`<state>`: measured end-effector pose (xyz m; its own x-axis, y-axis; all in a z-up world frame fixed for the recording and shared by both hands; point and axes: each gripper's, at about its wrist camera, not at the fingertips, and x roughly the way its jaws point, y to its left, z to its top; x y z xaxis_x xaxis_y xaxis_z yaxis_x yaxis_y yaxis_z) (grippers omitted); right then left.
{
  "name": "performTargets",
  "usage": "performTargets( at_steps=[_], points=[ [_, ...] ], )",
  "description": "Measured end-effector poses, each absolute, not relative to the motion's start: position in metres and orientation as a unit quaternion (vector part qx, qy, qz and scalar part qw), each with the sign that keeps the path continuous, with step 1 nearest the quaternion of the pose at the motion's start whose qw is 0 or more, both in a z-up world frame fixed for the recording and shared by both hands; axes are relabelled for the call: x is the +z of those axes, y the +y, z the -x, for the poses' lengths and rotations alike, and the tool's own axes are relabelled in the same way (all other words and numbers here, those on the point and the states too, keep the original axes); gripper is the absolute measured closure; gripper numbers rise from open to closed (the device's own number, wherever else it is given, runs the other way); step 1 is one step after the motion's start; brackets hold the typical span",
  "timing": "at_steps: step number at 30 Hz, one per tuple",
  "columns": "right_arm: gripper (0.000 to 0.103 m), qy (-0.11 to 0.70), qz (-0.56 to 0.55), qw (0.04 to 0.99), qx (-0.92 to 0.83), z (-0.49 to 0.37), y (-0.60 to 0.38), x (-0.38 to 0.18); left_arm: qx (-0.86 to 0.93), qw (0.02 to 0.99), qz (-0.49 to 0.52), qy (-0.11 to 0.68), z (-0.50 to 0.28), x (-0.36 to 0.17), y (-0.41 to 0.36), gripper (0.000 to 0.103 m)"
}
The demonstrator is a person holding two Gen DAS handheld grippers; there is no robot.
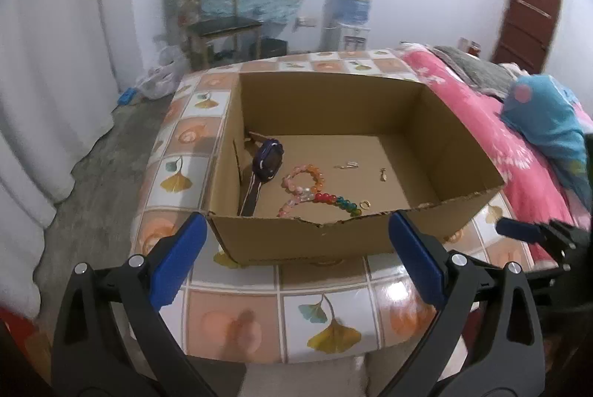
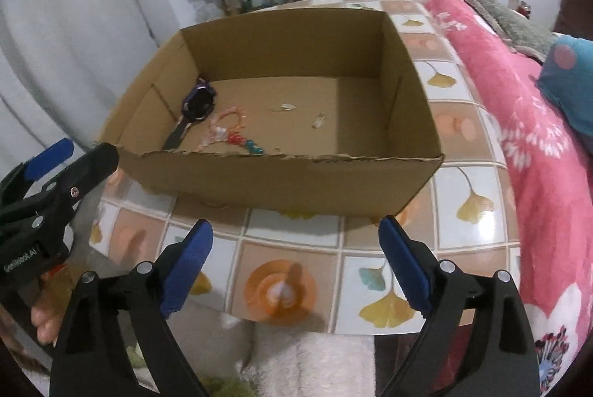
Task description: Organize jewelry
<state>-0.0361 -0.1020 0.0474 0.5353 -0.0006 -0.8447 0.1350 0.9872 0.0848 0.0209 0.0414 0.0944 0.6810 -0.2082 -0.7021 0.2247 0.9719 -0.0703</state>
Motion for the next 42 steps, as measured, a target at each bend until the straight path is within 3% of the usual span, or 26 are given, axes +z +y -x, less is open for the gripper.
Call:
performTargets(
  at_steps=[20,42],
  points=[
    [0.013,0.494,-0.075,0.864,-0.061,0.026,-0.107,0.034,-0.028,0.887,-0.038,0.459,-0.032,0.069,0.033,0.008],
    [0.013,0.495,-0.07,0.864,-0.065,0.027,-0.108,0.034,-0.037,0.879,-0.032,0.474,-0.031,0.065,0.025,0.008]
  ],
)
